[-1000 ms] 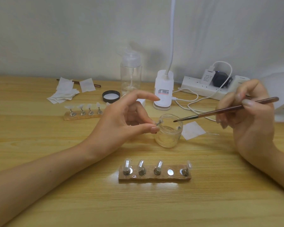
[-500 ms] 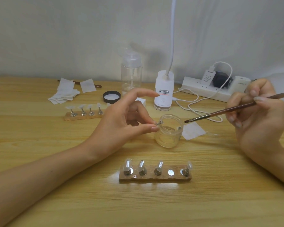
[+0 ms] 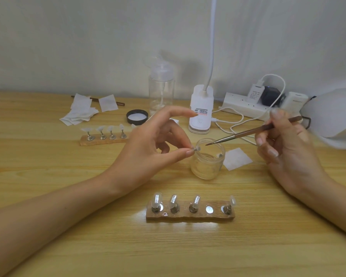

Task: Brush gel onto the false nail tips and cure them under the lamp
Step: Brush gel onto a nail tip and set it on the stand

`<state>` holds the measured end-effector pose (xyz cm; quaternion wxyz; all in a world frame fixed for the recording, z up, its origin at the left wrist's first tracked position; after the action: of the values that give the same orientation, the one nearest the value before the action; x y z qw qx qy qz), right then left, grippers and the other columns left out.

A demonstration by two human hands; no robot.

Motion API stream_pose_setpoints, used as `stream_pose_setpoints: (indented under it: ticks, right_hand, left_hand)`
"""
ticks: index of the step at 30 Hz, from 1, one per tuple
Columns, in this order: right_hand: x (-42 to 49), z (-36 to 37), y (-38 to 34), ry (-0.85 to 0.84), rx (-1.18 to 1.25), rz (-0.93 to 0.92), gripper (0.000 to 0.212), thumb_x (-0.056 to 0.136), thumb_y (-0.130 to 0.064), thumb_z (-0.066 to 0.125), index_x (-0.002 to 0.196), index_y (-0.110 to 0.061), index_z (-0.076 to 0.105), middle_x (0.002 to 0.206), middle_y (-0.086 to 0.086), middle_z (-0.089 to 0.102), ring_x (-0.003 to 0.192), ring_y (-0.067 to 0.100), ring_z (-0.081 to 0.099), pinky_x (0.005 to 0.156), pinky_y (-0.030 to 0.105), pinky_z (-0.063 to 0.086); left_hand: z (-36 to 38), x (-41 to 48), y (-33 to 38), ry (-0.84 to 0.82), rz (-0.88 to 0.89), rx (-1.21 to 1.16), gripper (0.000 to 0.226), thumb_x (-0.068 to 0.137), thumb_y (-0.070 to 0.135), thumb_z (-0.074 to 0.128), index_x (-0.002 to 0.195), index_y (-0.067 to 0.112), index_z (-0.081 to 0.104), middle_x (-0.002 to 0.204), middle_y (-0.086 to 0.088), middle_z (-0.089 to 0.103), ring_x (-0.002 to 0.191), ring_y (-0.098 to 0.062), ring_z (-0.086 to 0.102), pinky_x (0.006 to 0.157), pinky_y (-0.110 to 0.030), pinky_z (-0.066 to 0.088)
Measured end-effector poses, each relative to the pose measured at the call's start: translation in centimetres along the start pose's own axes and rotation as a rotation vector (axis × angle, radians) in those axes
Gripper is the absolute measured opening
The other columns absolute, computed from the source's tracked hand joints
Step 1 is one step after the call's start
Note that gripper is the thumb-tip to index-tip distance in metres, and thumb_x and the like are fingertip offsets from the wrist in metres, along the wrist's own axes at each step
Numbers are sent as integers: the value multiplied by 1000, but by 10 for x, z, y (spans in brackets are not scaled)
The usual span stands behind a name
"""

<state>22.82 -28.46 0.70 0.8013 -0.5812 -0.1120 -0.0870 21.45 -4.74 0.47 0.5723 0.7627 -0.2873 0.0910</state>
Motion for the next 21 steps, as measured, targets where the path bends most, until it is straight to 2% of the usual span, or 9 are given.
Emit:
stream_pose_setpoints:
  ticks: [4, 9, 13, 21]
  right_hand:
    - [-1, 5, 2, -37, -10, 19, 26, 91, -34, 53, 67, -25, 57, 56, 5, 64, 34, 7, 39, 36, 13, 31]
    - [-4, 10, 1, -117, -60, 2, 22, 93, -34, 53, 78, -18, 50, 62, 7, 66, 37, 9, 42, 39, 15, 34]
    - [-2, 4, 3, -63, -78, 12, 22, 93, -31, 50, 80, -14, 47, 60, 8, 66, 36, 9, 40, 40, 15, 34]
    - [-2, 7, 2, -123, -91, -23, 23, 97, -32, 47, 79, -17, 48, 65, 9, 69, 37, 12, 43, 41, 17, 36]
  left_hand:
    - [0, 0, 0, 1, 3, 8, 53, 87, 8, 78, 132, 25, 55, 86, 2, 72, 88, -20, 72, 65, -47, 52]
    - [1, 0, 0, 0, 3, 2, 52, 87, 7, 77, 131, 25, 55, 86, 3, 72, 87, -17, 72, 64, -50, 50]
    - [1, 0, 0, 0, 2, -1, 52, 87, 8, 78, 130, 25, 56, 86, 1, 72, 87, -18, 72, 63, -49, 50]
    - [1, 0, 0, 3, 1, -12, 50, 85, 8, 77, 128, 24, 58, 83, 2, 72, 86, -18, 72, 61, -49, 48]
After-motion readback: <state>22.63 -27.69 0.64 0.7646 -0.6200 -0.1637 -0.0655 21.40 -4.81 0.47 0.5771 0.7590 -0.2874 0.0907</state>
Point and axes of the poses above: each hand's wrist, its own x-axis towards the middle knuckle, its own z-axis out of the palm, y = z × x, the point moved 5 cm from there along x, towards the middle knuckle
